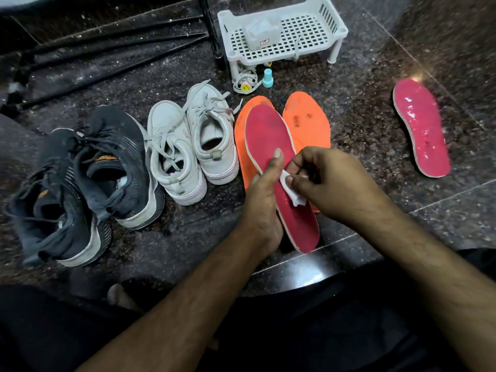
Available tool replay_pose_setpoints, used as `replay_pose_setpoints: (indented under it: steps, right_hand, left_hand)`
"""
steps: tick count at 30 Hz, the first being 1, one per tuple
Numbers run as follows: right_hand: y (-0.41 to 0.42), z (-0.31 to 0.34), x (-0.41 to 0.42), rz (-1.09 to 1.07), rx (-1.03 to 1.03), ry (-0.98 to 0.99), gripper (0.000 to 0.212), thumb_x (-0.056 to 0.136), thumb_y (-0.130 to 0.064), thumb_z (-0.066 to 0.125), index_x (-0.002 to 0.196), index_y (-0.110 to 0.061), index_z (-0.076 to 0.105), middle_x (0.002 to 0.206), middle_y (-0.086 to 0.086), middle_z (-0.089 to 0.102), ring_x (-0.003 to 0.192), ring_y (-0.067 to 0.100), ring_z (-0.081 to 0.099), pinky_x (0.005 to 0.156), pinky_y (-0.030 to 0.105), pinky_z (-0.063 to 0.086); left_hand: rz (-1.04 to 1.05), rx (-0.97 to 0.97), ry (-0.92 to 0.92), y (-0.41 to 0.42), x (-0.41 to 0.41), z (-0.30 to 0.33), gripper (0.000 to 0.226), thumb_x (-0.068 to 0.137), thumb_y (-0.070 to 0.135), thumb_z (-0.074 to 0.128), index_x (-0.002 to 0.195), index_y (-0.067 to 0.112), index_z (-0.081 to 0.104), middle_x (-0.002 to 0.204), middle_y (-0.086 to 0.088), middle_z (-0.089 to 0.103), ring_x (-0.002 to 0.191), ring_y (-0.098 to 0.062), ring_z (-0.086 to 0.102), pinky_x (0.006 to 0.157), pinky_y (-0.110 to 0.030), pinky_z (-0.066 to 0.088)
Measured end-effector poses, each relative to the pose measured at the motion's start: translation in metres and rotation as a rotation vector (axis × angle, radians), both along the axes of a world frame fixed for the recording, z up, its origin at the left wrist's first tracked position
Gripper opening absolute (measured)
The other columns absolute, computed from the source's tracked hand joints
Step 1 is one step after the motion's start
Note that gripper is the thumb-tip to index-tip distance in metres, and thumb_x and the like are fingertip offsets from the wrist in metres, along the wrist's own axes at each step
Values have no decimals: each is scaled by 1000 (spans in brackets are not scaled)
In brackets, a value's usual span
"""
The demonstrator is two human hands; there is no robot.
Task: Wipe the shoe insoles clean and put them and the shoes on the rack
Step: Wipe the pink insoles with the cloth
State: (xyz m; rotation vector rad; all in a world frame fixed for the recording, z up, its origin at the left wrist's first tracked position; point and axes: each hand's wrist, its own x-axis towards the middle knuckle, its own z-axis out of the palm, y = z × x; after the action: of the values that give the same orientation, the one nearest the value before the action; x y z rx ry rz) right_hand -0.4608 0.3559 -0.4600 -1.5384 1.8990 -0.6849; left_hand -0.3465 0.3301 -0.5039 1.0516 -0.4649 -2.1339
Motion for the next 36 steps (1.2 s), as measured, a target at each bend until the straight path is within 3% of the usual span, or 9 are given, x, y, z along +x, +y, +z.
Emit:
replay_pose_setpoints:
  steps: [4, 8, 13, 16, 20, 23, 27, 32, 36]
  right_hand:
    - [4, -1, 4, 99, -52, 249, 7, 86, -25, 68, 93, -25, 67, 86, -5, 63, 81, 17, 61, 76, 34, 49]
    - [5, 7, 2, 236, 12, 229, 6, 85, -30, 70, 88, -25, 70, 80, -8, 66, 77, 13, 63, 76, 35, 52]
    - [7, 11, 5, 413, 21, 232, 2, 83, -33, 66, 83, -31, 65, 77, -11, 62, 68, 6, 57, 68, 34, 52]
    - [4, 13, -3, 429, -4, 385, 17, 82, -47, 56, 90, -34, 61, 85, -11, 57, 81, 13, 60, 67, 41, 54]
    - [-3, 19, -23, 262, -112, 485, 19, 85, -47, 62, 98, -35, 65, 96, -9, 59, 91, 20, 64, 69, 37, 53]
    - [-11, 20, -32, 106, -166, 438, 16, 85, -39, 68, 97, -29, 69, 95, -5, 62, 91, 24, 64, 72, 40, 54]
    - [-5, 19, -9, 219, -106, 359, 27, 86, -41, 53, 94, -22, 70, 87, 2, 63, 80, 27, 64, 73, 43, 54]
    - [10, 17, 12, 460, 27, 210, 12, 88, -28, 62, 90, -23, 73, 79, -6, 69, 70, 9, 63, 70, 28, 50]
    - [8, 21, -1, 555, 86, 185, 8, 85, -34, 66, 86, -28, 72, 78, -12, 68, 64, -2, 58, 65, 17, 47]
  left_hand:
    - [100, -11, -97, -5, -1, -7, 67, 96, 40, 61, 143, -5, 44, 127, -34, 58, 93, -34, 67, 77, -42, 60]
    - [82, -30, -116, -6, 2, 1, 75, 89, 52, 65, 137, -3, 50, 109, -23, 62, 86, -30, 66, 79, -42, 58]
    - [-62, 6, -159, 0, 3, 10, 57, 93, 65, 47, 85, 11, 63, 70, -8, 59, 60, -19, 59, 62, -28, 52]
    - [-194, -13, -163, 3, 2, 13, 64, 98, 66, 34, 77, 11, 60, 54, -5, 60, 42, -16, 57, 44, -24, 49]
    - [-405, -79, -131, 12, 3, 16, 73, 98, 71, 22, 90, 12, 64, 72, -10, 63, 47, -20, 61, 39, -27, 47]
    - [-479, -76, -83, 21, -1, 16, 73, 97, 72, 21, 104, 12, 62, 83, -8, 65, 51, -20, 61, 40, -27, 48]
    - [-352, -46, -96, 12, 0, 18, 72, 98, 71, 17, 105, 15, 62, 65, -5, 64, 47, -19, 59, 41, -28, 49]
    - [-108, 67, -119, -8, 11, 14, 82, 93, 78, 32, 53, 16, 68, 63, -8, 58, 58, -21, 54, 61, -29, 46]
    - [-219, 61, -84, -4, 10, 19, 72, 96, 73, 31, 78, 15, 70, 64, -4, 65, 52, -18, 62, 53, -28, 55]
